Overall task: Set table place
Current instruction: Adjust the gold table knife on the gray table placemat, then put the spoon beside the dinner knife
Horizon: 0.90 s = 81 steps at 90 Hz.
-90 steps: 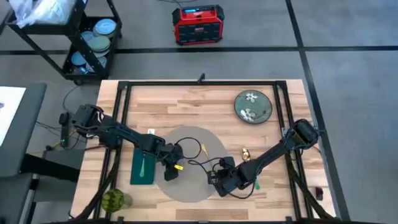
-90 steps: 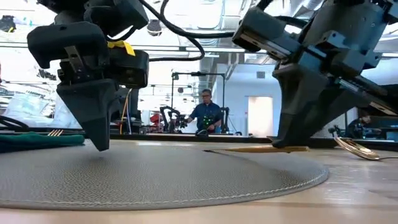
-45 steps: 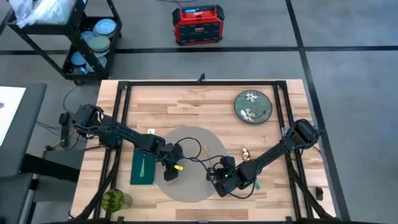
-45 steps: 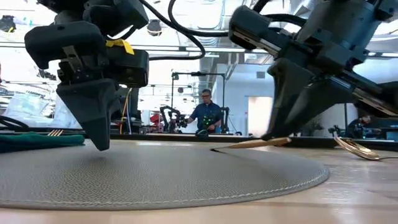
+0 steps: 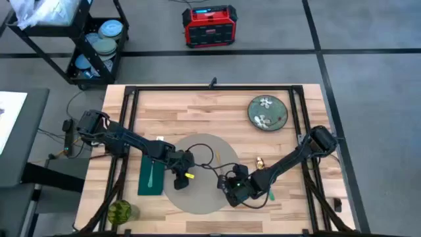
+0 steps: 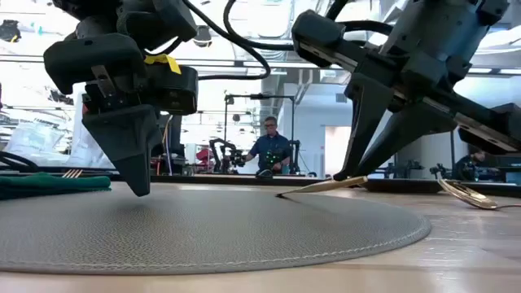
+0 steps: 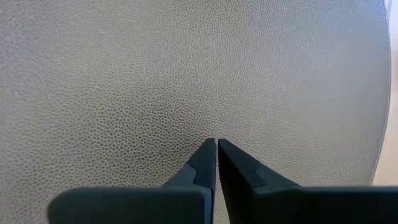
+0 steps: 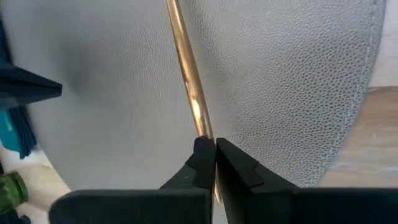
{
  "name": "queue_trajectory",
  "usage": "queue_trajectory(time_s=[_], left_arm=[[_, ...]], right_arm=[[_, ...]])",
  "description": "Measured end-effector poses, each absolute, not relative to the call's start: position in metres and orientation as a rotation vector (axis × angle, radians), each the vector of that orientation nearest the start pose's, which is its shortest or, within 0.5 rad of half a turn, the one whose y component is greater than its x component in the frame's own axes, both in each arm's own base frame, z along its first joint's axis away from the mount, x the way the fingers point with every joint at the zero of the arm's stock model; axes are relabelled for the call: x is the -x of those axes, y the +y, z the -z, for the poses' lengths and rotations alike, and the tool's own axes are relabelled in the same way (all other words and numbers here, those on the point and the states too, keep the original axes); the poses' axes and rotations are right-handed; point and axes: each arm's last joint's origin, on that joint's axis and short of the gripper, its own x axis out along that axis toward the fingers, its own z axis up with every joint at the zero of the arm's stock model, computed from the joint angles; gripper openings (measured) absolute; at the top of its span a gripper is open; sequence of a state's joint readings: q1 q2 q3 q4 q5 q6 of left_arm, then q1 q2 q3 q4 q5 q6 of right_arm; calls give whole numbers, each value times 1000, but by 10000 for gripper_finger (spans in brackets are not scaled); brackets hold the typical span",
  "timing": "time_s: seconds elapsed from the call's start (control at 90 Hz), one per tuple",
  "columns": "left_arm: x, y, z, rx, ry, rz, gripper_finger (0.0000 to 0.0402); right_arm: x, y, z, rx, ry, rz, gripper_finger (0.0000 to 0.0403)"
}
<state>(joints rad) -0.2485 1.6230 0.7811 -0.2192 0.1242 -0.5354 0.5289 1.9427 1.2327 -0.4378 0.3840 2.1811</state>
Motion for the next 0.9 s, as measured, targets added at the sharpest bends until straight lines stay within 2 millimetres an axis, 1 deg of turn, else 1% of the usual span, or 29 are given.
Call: queue_trajectory(time_s=[0.289, 0.544, 0.667, 0.778, 0.9], left_arm=[[-278, -74, -140, 408, 1132, 42, 0], [-279, -74, -140, 408, 1130, 42, 0], [-279, -73, -140, 408, 1130, 41, 0], [-279, -73, -140, 402, 1131, 45, 0], [-279, -73, -140, 401, 1131, 45, 0]], right_arm=[[-332, 177, -147, -1454, 696, 980, 0], [-333, 178, -148, -1464, 696, 969, 0], [-333, 177, -148, -1449, 666, 975, 0], [-323, 178, -145, -1362, 682, 1030, 0], [-308, 179, -142, -1271, 802, 1130, 0]])
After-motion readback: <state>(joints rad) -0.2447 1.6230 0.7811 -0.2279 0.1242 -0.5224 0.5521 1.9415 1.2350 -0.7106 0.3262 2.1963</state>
